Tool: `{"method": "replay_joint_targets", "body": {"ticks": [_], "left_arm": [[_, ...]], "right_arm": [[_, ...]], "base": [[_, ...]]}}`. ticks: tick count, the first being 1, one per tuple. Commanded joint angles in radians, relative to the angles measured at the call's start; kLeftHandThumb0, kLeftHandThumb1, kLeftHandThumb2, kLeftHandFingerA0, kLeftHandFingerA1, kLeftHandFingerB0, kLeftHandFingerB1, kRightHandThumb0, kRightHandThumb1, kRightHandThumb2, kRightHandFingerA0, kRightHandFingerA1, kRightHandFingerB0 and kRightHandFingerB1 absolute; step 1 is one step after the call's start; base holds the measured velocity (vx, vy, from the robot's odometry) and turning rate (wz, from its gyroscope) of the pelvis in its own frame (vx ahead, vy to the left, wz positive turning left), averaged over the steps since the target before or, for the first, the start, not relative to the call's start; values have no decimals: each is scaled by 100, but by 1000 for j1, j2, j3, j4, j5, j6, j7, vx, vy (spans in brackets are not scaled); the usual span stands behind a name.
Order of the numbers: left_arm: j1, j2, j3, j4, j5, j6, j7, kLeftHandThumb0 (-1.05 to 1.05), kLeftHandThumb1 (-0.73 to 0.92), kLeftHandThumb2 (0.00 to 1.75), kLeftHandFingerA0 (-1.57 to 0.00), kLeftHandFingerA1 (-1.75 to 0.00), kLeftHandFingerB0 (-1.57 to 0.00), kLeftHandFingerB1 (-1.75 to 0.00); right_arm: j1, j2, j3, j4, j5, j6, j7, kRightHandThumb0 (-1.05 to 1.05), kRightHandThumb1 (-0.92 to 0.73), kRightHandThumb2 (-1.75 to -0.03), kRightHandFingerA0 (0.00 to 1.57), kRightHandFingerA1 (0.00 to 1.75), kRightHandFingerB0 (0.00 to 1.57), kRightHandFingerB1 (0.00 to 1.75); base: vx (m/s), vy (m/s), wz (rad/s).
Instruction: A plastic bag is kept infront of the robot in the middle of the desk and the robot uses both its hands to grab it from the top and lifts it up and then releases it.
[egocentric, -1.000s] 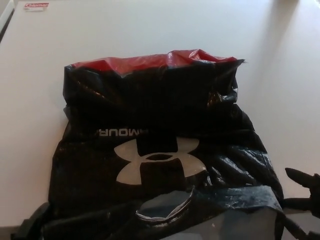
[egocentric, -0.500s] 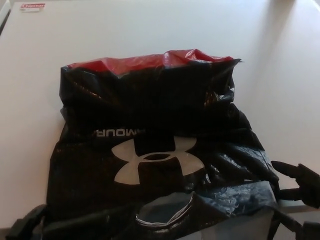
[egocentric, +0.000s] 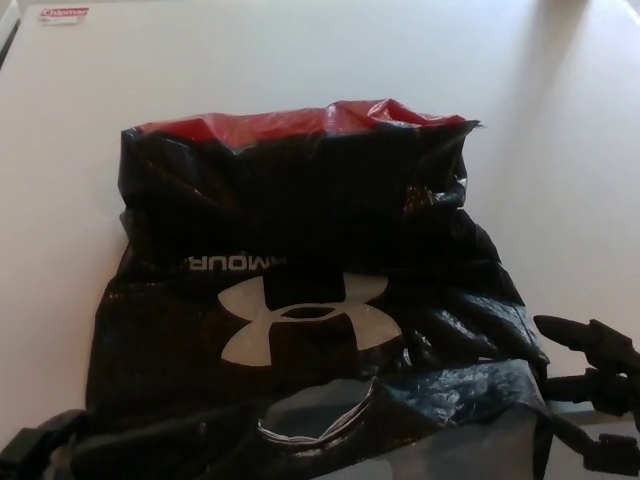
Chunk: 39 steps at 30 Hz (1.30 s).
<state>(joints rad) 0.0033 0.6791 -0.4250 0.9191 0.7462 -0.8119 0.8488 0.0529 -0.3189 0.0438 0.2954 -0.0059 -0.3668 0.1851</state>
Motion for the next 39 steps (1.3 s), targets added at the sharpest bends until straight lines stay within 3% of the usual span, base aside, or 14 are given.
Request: {"method": "replay_joint_targets", "body": {"ticks": [1,2,3,4,5,6,7,8,9,10,20,22,38,39], "left_arm": [[-32,59,-11,2,31,-45,-41,-15,61,58,-40,-35,-8,-31],[-33,61,-13,1,34,-46,-39,-16,60,58,-40,-35,-8,-31],[-31,63,-16,-3,36,-46,-38,-12,41,86,-28,-54,0,-45],[-29,62,-17,-5,35,-47,-40,-12,41,86,-28,-54,0,-45],[-26,63,-18,-8,36,-46,-41,-11,40,86,-27,-54,0,-45],[-24,63,-18,-11,35,-45,-42,-10,40,86,-27,-54,-2,-46],[-23,63,-18,-13,35,-44,-42,-13,54,56,-37,-34,-14,-31],[-22,62,-18,-13,35,-44,-41,-13,54,56,-37,-34,-14,-31],[-22,63,-22,-13,40,-35,-48,-10,40,85,-25,-54,-2,-46],[-30,67,-34,-10,60,-40,-33,-14,54,58,-35,-36,-10,-26],[-58,89,-64,-55,103,12,-75,-27,51,58,-63,-49,0,-22],[-67,95,-77,-48,124,15,-68,-28,52,55,-73,-56,0,-28],[-119,112,-132,-61,196,28,-28,-26,56,66,-78,-104,-4,-19],[-127,107,-135,-58,192,20,-30,-22,59,61,-80,-109,-2,-25]], "right_arm": [[-18,-86,68,26,-93,65,103,-55,-47,-76,73,64,22,42],[-21,-96,74,26,-102,62,103,-48,-56,-57,80,54,28,30],[-20,-120,85,17,-120,61,99,-47,-57,-58,77,50,25,30],[-17,-136,91,9,-132,54,96,-47,-57,-58,77,50,25,30],[-19,-158,99,21,-183,-4,53,-55,-46,-74,64,57,19,40],[-25,-186,113,34,-279,-71,-30,-49,-55,-56,53,42,22,29],[-32,-202,121,48,-345,-119,-95,-47,-52,-55,49,42,22,29],[-37,-210,125,59,-378,-148,-135,-47,-52,-55,49,42,22,29],[-45,-207,125,74,-400,-164,-180,-55,-42,-69,42,48,16,37],[-49,-192,125,93,-415,-184,-227,-54,-42,-69,42,48,15,37],[-90,-216,222,154,-617,-141,-398,-51,-51,-55,52,42,12,27],[-104,-239,249,167,-668,-106,-424,-58,-45,-74,47,53,6,28],[-171,-250,379,325,-720,-90,-516,-56,-45,-73,58,55,6,25],[-177,-236,390,343,-717,-85,-521,-34,-36,-86,62,68,0,43]], "base": [[0,0,0],[0,0,0],[0,0,0],[0,0,0],[0,0,0],[0,0,0],[0,0,0],[0,0,0],[0,0,0],[0,0,0],[0,0,0],[0,0,0],[0,0,0],[0,0,0]]}}
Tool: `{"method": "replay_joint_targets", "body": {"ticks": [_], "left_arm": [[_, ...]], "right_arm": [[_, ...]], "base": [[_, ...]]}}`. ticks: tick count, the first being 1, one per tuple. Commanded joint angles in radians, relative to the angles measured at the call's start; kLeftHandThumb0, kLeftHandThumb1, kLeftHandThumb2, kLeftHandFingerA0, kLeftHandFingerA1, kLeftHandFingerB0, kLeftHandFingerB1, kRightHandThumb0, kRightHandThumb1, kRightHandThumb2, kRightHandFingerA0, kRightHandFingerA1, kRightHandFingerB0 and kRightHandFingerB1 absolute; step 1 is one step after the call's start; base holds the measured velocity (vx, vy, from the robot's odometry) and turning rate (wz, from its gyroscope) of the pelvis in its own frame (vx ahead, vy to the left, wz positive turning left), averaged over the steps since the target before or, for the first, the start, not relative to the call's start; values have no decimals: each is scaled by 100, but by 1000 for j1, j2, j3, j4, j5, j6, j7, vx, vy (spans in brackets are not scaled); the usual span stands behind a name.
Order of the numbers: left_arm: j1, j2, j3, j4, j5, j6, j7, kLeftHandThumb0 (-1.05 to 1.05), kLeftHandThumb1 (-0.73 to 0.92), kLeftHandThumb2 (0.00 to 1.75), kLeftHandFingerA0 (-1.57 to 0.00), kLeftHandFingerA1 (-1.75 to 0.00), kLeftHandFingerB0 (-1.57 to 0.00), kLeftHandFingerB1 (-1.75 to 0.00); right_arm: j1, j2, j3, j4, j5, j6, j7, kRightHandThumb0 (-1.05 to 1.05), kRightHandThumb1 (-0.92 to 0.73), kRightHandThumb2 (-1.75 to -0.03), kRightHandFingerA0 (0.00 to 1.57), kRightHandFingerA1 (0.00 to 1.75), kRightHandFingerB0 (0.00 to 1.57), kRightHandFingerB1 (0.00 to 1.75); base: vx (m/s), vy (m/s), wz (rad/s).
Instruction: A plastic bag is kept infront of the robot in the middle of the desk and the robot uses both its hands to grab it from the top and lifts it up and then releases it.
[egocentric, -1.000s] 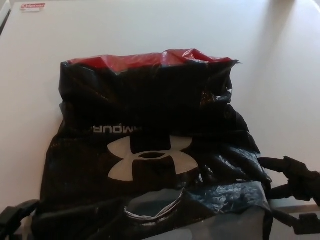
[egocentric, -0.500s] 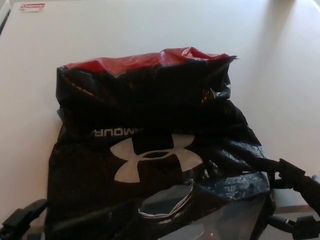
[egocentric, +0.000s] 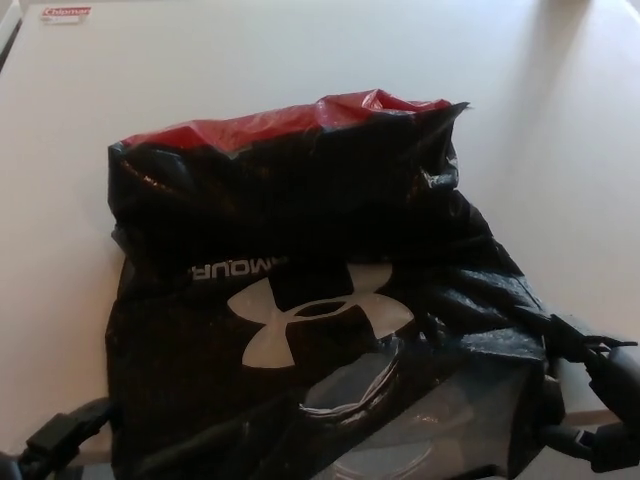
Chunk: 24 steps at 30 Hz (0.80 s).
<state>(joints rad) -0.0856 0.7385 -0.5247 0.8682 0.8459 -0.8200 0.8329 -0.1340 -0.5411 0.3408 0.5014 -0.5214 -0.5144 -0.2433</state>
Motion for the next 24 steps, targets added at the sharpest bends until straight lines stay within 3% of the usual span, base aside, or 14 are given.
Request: {"method": "replay_joint_targets", "body": {"ticks": [1,3,4,5,6,7,8,9,10,15,16,18,19,24], "left_arm": [[-42,45,-37,-5,92,26,-13,-22,59,61,-80,-109,-2,-25],[-52,37,-40,1,89,16,2,-26,47,76,-88,-105,0,-28],[-54,35,-42,3,91,16,8,-26,47,76,-88,-105,0,-28],[-62,28,-45,13,91,19,8,-24,61,64,-89,-101,-6,-22],[-67,22,-46,26,87,13,7,-24,60,62,-91,-100,-8,-24],[-68,19,-48,33,87,13,15,-24,61,59,-94,-103,-10,-30],[-69,13,-51,44,89,9,30,-17,45,90,-95,-101,0,-45],[-72,10,-53,53,89,3,41,-17,45,90,-95,-101,0,-45],[-78,8,-56,61,92,3,50,-21,61,58,-95,-113,-16,-29],[-93,-8,-75,97,114,11,111,-22,62,59,-88,-114,-9,-27],[-90,-11,-77,99,115,8,124,-24,46,76,-94,-110,-2,-38],[-89,-22,-84,104,128,15,168,-18,45,90,-93,-105,0,-45],[-84,-29,-86,106,126,14,177,-24,60,63,-85,-112,-9,-23],[-83,-40,-95,98,141,0,240,-20,61,58,-83,-115,-8,-28]], "right_arm": [[7,-10,98,144,-201,64,-98,-34,-36,-86,62,68,0,43],[-6,15,117,171,-197,82,-104,-45,-57,-57,83,90,73,50],[-10,19,125,173,-202,100,-100,-45,-57,-57,83,90,73,50],[-18,37,143,208,-212,73,-150,-52,-57,-87,93,132,71,114],[-24,53,146,246,-202,33,-198,-39,-74,-61,68,171,60,158],[-23,61,149,258,-197,24,-214,-36,-79,-59,67,175,49,175],[-18,70,150,262,-189,23,-220,-37,-80,-63,67,168,57,146],[-17,74,151,263,-183,26,-220,-37,-80,-63,67,168,57,146],[-22,78,150,266,-173,27,-211,-39,-84,-62,58,175,44,160],[-30,116,122,314,-91,21,-146,-42,-92,-64,57,172,45,156],[-23,124,113,315,-70,31,-125,-42,-92,-63,58,175,46,159],[-16,130,104,325,-49,28,-111,-44,-88,-63,57,175,43,161],[-9,142,92,326,-20,50,-77,-45,-90,-62,55,175,43,161],[-7,165,75,390,17,5,-78,-44,-88,-63,61,175,45,159]], "base": [[0,0,0],[0,0,0],[0,0,0],[0,0,0],[0,0,0],[0,0,0],[0,0,0],[0,0,0],[0,0,0],[0,0,0],[0,0,0],[0,0,0],[0,0,0],[0,0,0]]}}
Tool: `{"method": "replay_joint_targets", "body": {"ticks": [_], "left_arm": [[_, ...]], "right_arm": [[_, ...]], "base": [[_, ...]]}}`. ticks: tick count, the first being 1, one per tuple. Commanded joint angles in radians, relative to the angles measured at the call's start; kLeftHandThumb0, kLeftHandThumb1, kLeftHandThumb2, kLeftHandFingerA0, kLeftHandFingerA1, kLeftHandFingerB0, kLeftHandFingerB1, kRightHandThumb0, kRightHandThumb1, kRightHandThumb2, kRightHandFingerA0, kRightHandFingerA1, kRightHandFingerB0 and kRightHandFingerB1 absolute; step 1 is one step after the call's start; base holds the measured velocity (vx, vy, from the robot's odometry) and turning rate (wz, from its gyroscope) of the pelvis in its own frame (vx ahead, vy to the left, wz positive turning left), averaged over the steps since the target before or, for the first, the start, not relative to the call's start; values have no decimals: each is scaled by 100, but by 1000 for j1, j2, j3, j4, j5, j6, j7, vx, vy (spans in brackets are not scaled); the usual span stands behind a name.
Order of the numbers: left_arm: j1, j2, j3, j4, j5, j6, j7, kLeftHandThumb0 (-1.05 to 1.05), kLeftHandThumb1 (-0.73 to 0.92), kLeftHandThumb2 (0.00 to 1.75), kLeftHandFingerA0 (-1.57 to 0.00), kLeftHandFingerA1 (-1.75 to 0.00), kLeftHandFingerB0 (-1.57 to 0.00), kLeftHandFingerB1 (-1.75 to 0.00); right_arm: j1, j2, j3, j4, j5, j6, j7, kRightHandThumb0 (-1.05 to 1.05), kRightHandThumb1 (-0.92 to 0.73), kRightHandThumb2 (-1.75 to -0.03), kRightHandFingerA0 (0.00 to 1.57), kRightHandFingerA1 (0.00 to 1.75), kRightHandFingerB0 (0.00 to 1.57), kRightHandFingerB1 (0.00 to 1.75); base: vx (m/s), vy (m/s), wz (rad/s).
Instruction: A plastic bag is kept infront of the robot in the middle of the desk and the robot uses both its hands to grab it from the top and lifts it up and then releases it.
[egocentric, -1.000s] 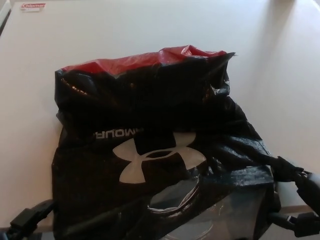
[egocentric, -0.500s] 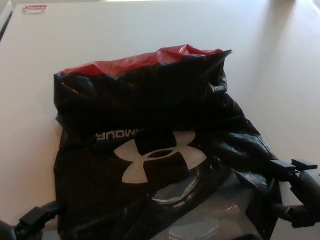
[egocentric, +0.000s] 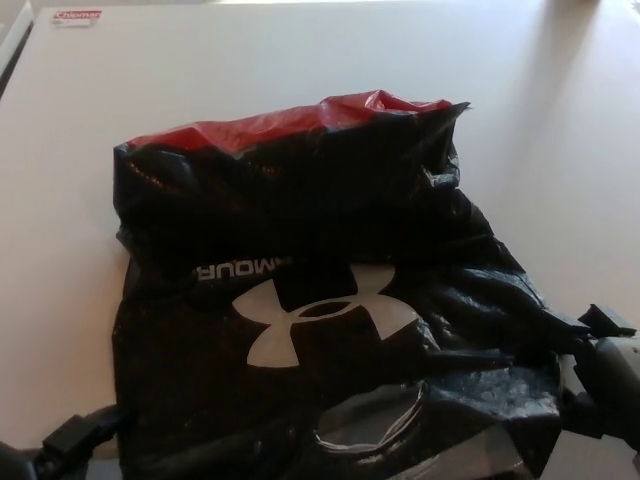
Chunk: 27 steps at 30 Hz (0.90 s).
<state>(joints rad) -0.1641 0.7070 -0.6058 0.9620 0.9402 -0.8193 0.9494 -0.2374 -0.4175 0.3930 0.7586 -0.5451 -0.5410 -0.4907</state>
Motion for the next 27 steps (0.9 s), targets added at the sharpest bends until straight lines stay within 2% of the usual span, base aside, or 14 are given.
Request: {"method": "replay_joint_targets", "body": {"ticks": [1,5,7,8,9,10,15,16,17,21,22,23,24,27], "left_arm": [[-5,-11,-21,3,59,-4,160,-18,58,60,-84,-115,-9,-24],[-5,-19,-40,-17,91,-10,261,-21,60,62,-83,-116,-8,-21],[1,-35,-55,-42,122,-1,343,-23,62,60,-86,-144,-13,-29],[1,-37,-57,-44,124,2,351,-23,62,60,-86,-144,-13,-29],[2,-39,-66,-65,145,31,375,-24,63,61,-87,-154,-14,-29],[3,-45,-74,-98,167,49,406,-32,59,67,-95,-160,-18,-33],[6,-54,-101,-206,233,95,500,-33,58,67,-93,-154,-24,-35],[10,-57,-101,-240,236,86,503,-35,59,65,-92,-163,-26,-34],[14,-58,-101,-269,241,86,509,-27,60,58,-81,-169,-29,-30],[28,-57,-114,-369,278,113,532,-26,58,58,-80,-168,-29,-30],[31,-59,-116,-418,287,106,534,-34,56,66,-93,-158,-39,-39],[32,-60,-118,-439,291,104,535,-34,56,66,-93,-158,-39,-39],[35,-62,-118,-460,291,104,532,-26,57,59,-84,-162,-58,-43],[46,-65,-116,-494,271,79,502,-27,59,57,-83,-166,-71,-50]], "right_arm": [[98,47,24,140,42,34,173,-46,-89,-65,62,175,44,158],[104,62,28,153,47,38,179,-46,-91,-63,58,175,44,159],[111,70,28,155,53,32,171,-46,-92,-65,56,175,40,164],[111,71,29,154,54,31,169,-46,-92,-65,56,175,40,164],[110,77,27,154,61,32,172,-45,-92,-63,56,175,42,160],[107,90,24,150,70,39,175,-44,-92,-63,56,175,42,159],[103,117,28,132,75,34,164,-44,-92,-67,57,168,48,154],[105,128,26,123,86,38,173,-47,-92,-62,54,175,43,162],[106,135,26,118,92,36,179,-47,-92,-61,52,175,43,164],[108,151,36,124,84,30,165,-46,-92,-61,52,175,44,165],[110,161,36,123,93,31,172,-45,-92,-60,52,175,43,165],[111,165,37,123,97,32,175,-45,-92,-60,52,175,43,165],[113,170,38,120,99,31,173,-44,-92,-59,50,175,42,165],[125,186,32,109,111,35,157,-47,-92,-63,56,175,45,163]], "base": [[0,0,0],[0,0,0],[0,0,0],[0,0,0],[0,0,0],[0,0,0],[0,0,0],[0,0,0],[0,0,0],[0,0,0],[0,0,0],[0,0,0],[0,0,0],[0,0,0]]}}
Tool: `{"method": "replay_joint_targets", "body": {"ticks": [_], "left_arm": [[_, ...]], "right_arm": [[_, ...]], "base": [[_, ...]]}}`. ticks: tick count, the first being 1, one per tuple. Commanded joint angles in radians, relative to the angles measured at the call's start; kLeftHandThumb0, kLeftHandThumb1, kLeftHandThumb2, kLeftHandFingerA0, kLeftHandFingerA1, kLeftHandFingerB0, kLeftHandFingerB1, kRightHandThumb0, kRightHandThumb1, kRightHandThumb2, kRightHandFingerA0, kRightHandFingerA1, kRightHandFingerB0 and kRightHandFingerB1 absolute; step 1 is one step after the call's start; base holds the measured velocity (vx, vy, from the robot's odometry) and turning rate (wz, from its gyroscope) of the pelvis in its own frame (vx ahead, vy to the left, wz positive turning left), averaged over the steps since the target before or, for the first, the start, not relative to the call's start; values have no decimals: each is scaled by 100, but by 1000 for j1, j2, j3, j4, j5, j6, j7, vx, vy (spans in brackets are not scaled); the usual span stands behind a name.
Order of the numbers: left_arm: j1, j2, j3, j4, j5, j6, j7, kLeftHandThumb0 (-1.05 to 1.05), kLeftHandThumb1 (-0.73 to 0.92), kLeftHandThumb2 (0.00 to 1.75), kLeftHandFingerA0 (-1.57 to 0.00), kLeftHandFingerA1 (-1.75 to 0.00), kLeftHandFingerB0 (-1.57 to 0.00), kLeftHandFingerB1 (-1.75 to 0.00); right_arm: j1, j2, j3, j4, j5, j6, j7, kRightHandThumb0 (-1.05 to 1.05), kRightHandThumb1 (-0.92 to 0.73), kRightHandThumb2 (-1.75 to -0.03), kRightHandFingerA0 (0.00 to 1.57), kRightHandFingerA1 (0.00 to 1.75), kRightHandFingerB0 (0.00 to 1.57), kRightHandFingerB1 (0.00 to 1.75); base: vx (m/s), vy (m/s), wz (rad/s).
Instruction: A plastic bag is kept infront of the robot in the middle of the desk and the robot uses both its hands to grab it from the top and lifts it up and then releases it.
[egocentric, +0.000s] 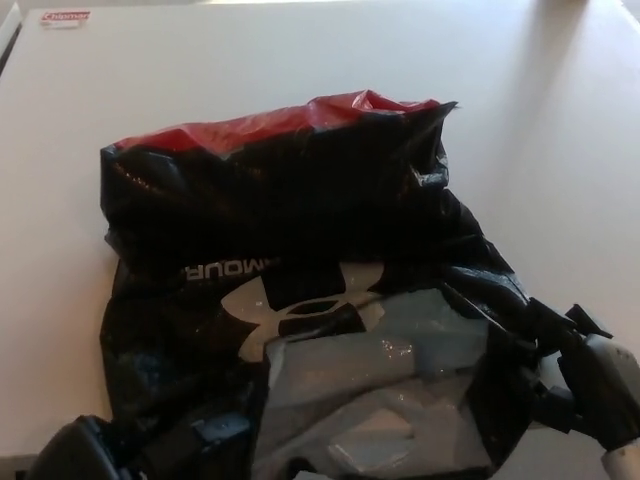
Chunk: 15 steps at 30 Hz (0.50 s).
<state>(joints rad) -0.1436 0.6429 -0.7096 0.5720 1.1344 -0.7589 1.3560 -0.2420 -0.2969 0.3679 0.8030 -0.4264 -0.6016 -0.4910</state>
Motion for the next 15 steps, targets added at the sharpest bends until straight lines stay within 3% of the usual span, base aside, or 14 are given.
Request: {"method": "replay_joint_targets", "body": {"ticks": [1,2,3,4,5,6,9,10,12,13,14,15], "left_arm": [[39,-4,-3,-99,39,7,39,-30,67,60,-78,-159,-70,-53],[46,-4,2,-98,23,3,14,-30,67,60,-78,-159,-70,-53],[48,-4,9,-91,-3,-2,-32,-28,70,65,-75,-153,-57,-72],[52,-3,20,-80,-42,-9,-101,-28,70,65,-75,-153,-57,-72],[65,-1,31,-86,-62,-4,-131,-30,72,66,-76,-155,-54,-95],[64,-2,36,-78,-69,-7,-138,-34,75,63,-70,-166,-53,-138],[69,-8,58,-61,-103,-21,-184,-34,79,61,-69,-172,-53,-148],[71,-4,67,-58,-116,-17,-210,-34,80,61,-72,-175,-55,-155],[66,-4,76,-46,-126,-29,-230,-35,77,62,-72,-171,-59,-152],[66,-5,82,-44,-132,-37,-236,-34,74,62,-82,-162,-64,-146],[70,-5,85,-48,-138,-39,-249,-34,74,62,-85,-160,-66,-144],[74,-7,84,-48,-141,-42,-257,-34,72,65,-85,-160,-68,-142]], "right_arm": [[142,84,45,65,4,58,114,-44,-85,-63,75,175,55,175],[148,92,40,65,9,42,96,-44,-85,-63,75,175,55,175],[156,92,42,46,9,30,92,-39,-85,-65,86,175,59,175],[167,92,44,17,10,12,88,-39,-85,-65,86,175,59,175],[178,89,48,-1,10,-23,85,-38,-87,-66,88,175,59,175],[190,84,52,-30,-3,-31,73,-42,-92,-68,88,175,56,175],[223,78,53,-106,-10,-34,73,-43,-92,-68,86,175,59,175],[238,80,50,-139,23,-40,111,-43,-92,-65,80,175,53,175],[256,91,39,-166,85,-51,160,-43,-92,-64,78,175,52,175],[262,96,31,-180,112,-37,186,-44,-92,-64,78,175,52,175],[267,96,26,-189,118,-23,195,-27,-76,-121,105,120,89,112],[263,95,22,-170,121,-33,197,-27,-75,-121,104,120,87,112]], "base": [[0,0,0],[0,0,0],[0,0,0],[0,0,0],[0,0,0],[0,0,0],[0,0,0],[0,0,0],[0,0,0],[0,0,0],[0,0,0],[0,0,0]]}}
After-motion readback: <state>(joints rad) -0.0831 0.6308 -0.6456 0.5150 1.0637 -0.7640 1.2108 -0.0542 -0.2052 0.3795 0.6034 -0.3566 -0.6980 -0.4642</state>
